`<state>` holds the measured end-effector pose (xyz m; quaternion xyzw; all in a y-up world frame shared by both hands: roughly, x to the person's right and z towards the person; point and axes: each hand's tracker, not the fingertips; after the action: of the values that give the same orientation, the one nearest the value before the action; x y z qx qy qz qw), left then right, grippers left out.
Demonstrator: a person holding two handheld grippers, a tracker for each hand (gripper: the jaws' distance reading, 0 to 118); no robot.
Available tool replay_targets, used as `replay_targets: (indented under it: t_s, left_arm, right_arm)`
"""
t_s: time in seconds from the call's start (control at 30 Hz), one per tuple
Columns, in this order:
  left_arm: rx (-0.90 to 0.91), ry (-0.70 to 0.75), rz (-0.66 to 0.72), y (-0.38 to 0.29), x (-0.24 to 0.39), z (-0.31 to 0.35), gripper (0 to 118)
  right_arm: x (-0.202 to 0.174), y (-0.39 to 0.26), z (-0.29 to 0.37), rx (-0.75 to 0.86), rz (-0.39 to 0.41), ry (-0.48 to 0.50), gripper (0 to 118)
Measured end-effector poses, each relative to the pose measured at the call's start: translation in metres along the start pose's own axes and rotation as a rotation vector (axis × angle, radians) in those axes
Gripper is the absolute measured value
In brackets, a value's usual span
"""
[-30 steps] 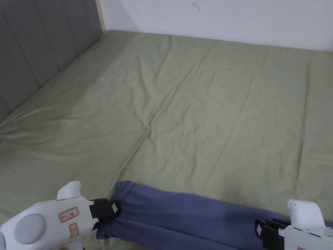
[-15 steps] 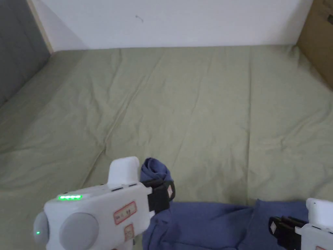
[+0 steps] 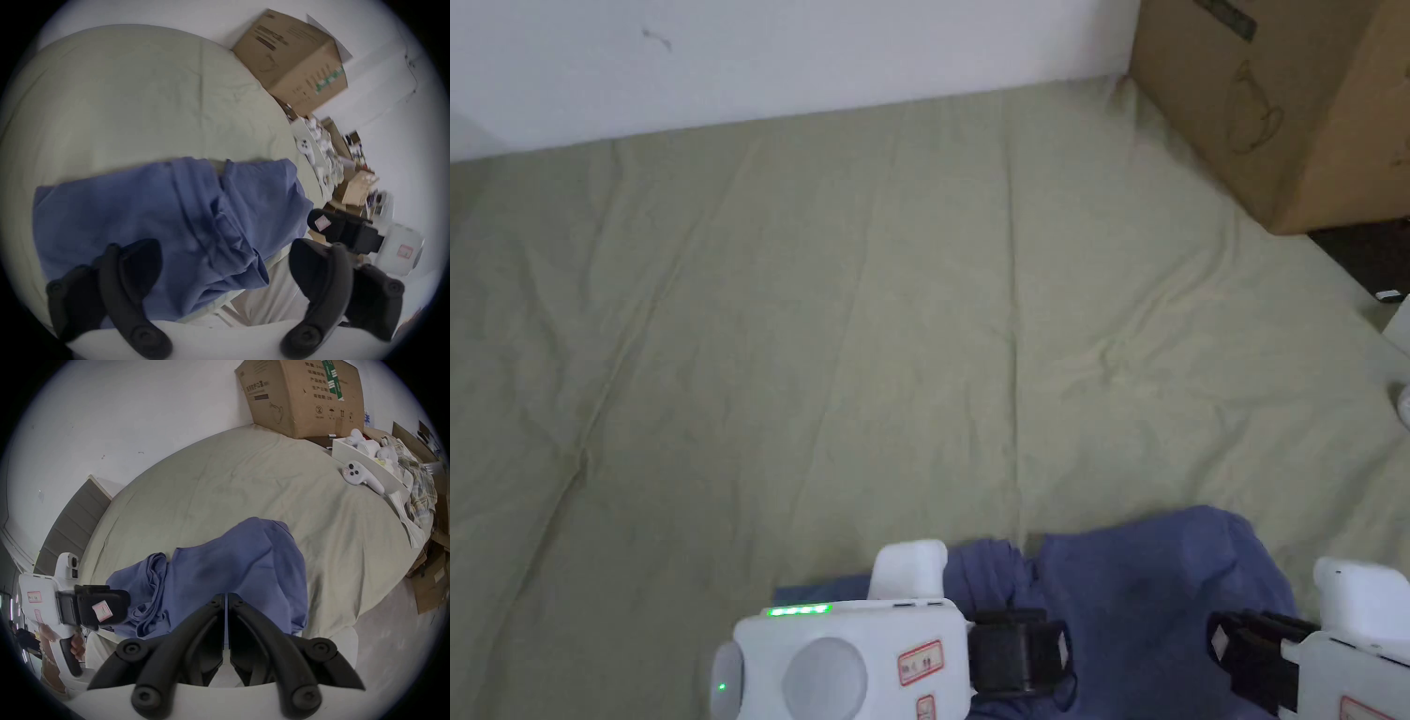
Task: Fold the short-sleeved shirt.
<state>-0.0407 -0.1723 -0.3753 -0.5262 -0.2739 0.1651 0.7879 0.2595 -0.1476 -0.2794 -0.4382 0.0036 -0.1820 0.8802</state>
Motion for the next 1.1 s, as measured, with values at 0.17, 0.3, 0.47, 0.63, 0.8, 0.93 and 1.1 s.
replay_targets:
  t_s: [0.17,0.3,0.47,0.63,0.8,0.93,1.1]
  left_arm:
    - [0.192,-0.08,0.178,0.0,-0.033,0.066,41]
    - [0.187,0.105,0.103,-0.005,-0.048,0.079,1]
    - [0.102,-0.017,0.145,-0.014,-0.047,0.045,1]
    - [-0.049,-0.035,0.082,-0.019,-0.026,-0.004,1]
    - [-0.121,-0.083,0.004,-0.034,-0.01,-0.013,1]
    - [-0.118,-0.094,0.044,-0.037,-0.021,0.002,2]
    - [0.056,-0.085,0.096,-0.024,-0.049,0.063,98]
  right_arm:
    - [0.001,-0.001,0.0,0.003,0.002,0.008,3]
    - [-0.007,-0.001,-0.002,0.007,0.028,0.023,3]
    - [-0.013,-0.003,-0.003,0.007,0.044,0.039,3]
    - [-0.017,-0.006,-0.002,-0.002,0.049,0.046,3]
    - [-0.017,-0.009,0.002,-0.008,0.049,0.04,3]
    - [-0.02,-0.008,0.001,-0.016,0.06,0.028,3]
    - [-0.029,-0.004,0.004,-0.01,0.088,0.029,3]
